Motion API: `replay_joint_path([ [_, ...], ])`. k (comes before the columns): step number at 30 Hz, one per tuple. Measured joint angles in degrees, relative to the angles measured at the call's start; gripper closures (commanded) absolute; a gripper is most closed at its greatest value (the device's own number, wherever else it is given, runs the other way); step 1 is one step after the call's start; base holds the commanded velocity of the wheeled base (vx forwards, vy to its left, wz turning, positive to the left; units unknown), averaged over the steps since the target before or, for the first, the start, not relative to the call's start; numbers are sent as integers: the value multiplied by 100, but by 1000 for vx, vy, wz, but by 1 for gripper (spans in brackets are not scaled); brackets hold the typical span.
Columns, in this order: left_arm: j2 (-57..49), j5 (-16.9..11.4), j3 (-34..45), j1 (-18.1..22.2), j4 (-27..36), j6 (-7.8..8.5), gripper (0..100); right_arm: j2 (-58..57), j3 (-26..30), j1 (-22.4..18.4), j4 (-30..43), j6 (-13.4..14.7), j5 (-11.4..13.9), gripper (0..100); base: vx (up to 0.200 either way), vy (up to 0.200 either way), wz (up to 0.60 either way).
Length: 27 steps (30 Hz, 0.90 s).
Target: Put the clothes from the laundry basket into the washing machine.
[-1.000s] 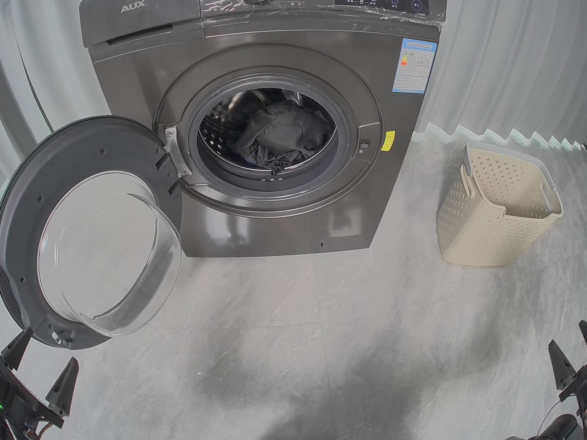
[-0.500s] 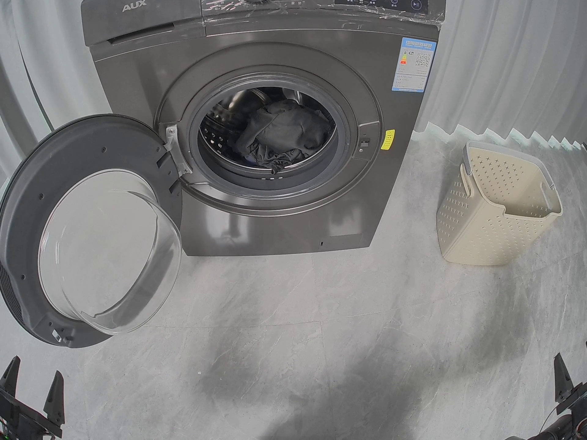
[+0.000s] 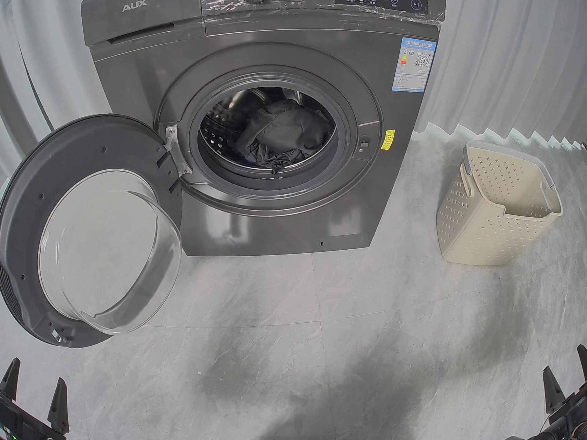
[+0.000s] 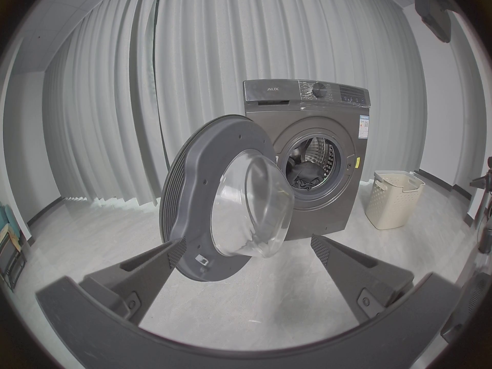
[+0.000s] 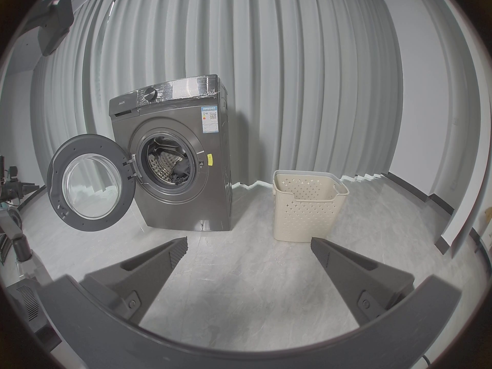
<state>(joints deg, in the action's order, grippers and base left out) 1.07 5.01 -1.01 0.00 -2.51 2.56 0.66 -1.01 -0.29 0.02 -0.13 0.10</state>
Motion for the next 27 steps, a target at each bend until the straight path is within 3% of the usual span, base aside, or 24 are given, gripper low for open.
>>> replay_joint_path([
  [5, -30, 245, 0, 18, 57, -126, 0, -2, 0, -4, 9, -2, 0, 0, 0, 0, 0],
  [10, -41, -236, 0, 21, 117, -357, 0, 0, 0, 2, 13, 6, -2, 0, 0, 120, 0],
  [13, -44, -277, 0, 21, 143, -433, 0, 0, 0, 0, 16, 4, -2, 0, 0, 200, 0],
  [18, -44, -283, 0, 18, 151, -439, 0, 0, 0, 2, 18, 13, -7, 0, 0, 0, 0],
  [24, -41, -327, 0, 16, 240, -360, 0, 0, 0, -4, 18, 11, -23, 0, 0, 0, 600],
  [27, -41, -329, 0, 13, 251, -345, 0, 2, 0, -6, 18, 16, -21, 0, 0, 0, 0],
])
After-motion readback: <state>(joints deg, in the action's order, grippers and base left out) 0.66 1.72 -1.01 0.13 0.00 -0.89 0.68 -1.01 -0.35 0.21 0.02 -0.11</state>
